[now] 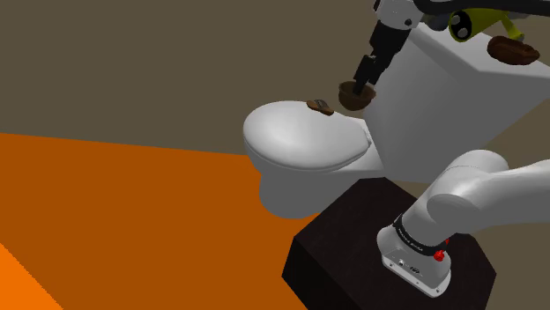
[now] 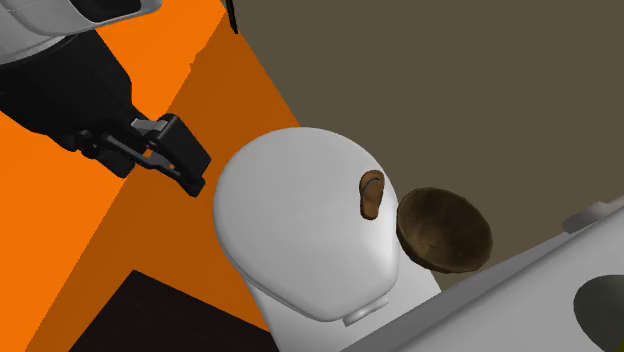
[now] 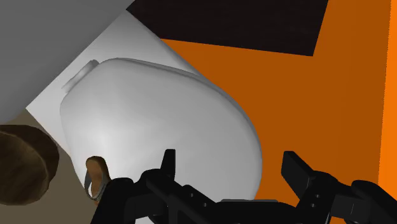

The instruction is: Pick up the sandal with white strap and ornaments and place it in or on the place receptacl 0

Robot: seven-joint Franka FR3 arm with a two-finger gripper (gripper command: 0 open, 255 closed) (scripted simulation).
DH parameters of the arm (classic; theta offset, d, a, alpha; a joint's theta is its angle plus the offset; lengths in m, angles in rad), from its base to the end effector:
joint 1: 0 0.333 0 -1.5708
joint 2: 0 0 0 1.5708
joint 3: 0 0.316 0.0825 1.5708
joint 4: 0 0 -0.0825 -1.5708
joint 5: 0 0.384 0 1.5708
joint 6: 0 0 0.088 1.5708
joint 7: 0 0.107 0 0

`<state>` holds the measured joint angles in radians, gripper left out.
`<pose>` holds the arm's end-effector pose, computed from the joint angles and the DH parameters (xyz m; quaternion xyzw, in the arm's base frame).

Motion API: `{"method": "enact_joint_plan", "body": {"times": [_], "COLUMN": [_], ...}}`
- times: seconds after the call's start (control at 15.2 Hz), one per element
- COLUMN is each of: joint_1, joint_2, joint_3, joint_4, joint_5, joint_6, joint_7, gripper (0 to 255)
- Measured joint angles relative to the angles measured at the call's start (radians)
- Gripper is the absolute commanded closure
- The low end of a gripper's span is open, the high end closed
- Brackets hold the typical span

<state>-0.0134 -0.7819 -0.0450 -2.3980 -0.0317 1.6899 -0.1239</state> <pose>0.3182 -0.0253 0.5798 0.9985 0.0400 0.0365 0.0031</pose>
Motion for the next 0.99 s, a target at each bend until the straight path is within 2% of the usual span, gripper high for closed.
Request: {"method": "enact_joint_plan", "body": {"times": [0.26, 0.66, 0.99], "joint_1": [-0.006, -0.019, -0.016], "joint_2": [0.052, 0.221, 0.388], "joint_3": [-0.034, -0.141, -0.226], "joint_4": [0.000, 0.010, 0.068], "joint_5": [-0.006, -0.010, 0.024], "joint_6": [0.054, 0.219, 0.328], "joint_7": [-0.031, -0.137, -0.237], "gripper": [0, 0, 0]}}
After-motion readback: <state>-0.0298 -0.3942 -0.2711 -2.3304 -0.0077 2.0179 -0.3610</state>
